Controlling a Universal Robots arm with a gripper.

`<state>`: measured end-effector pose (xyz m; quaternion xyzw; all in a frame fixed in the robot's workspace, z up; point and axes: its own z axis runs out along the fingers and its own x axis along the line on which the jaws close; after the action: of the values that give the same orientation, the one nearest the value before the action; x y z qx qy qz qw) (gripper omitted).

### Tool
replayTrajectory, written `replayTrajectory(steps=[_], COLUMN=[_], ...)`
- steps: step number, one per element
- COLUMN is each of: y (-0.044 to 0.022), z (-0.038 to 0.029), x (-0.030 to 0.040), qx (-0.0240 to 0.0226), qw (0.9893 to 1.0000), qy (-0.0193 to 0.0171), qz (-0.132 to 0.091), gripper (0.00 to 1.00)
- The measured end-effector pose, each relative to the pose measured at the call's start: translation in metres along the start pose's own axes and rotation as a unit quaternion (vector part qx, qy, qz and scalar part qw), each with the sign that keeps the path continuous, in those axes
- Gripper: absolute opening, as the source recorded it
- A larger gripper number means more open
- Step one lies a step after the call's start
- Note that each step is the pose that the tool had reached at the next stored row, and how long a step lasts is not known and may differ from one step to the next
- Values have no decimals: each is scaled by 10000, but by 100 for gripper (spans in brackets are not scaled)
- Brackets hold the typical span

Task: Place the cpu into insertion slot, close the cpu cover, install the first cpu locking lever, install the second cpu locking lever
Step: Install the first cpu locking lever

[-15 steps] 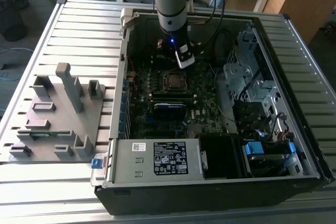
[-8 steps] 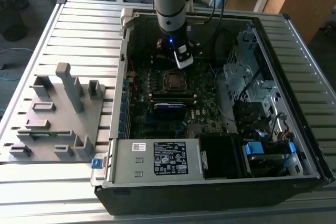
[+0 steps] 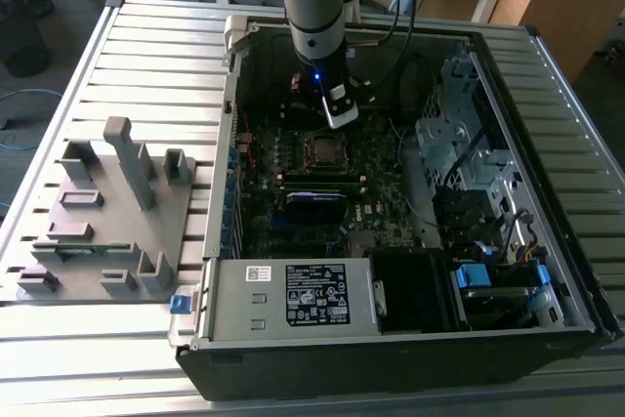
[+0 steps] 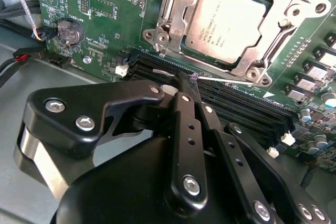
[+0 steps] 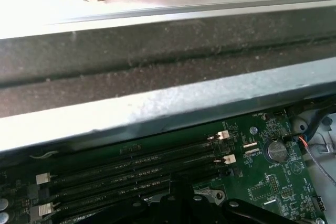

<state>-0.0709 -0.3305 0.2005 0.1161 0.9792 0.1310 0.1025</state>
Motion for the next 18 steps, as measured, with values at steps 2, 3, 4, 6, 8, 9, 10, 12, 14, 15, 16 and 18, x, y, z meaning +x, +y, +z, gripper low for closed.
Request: replayTrajectory(steps=[2, 3, 4, 6, 8, 9, 10, 12, 14, 15, 16, 18], y=[0, -1, -2, -4, -5, -5, -5, -5, -6, -6, -6, -6], z=[1, 3, 7, 16, 17, 17, 18, 21, 24, 24, 24, 24], x=[0, 1, 1, 3, 3, 3, 3, 4, 5, 4, 5, 4], qx=[-1, -1, -1, 1, 2, 2, 2, 0, 0, 0, 0, 1], qw=[10000, 10000, 10000, 10000, 10000, 10000, 10000, 10000, 10000, 10000, 10000, 10000], qy=[0, -1, -1, -3, -3, -3, -4, -5, -6, -6, -6, -6], qz=[0, 0, -1, -1, -2, -2, -1, -1, -2, -2, -2, -2], gripper=[10, 10, 10, 10, 10, 10, 10, 10, 10, 10, 10, 10])
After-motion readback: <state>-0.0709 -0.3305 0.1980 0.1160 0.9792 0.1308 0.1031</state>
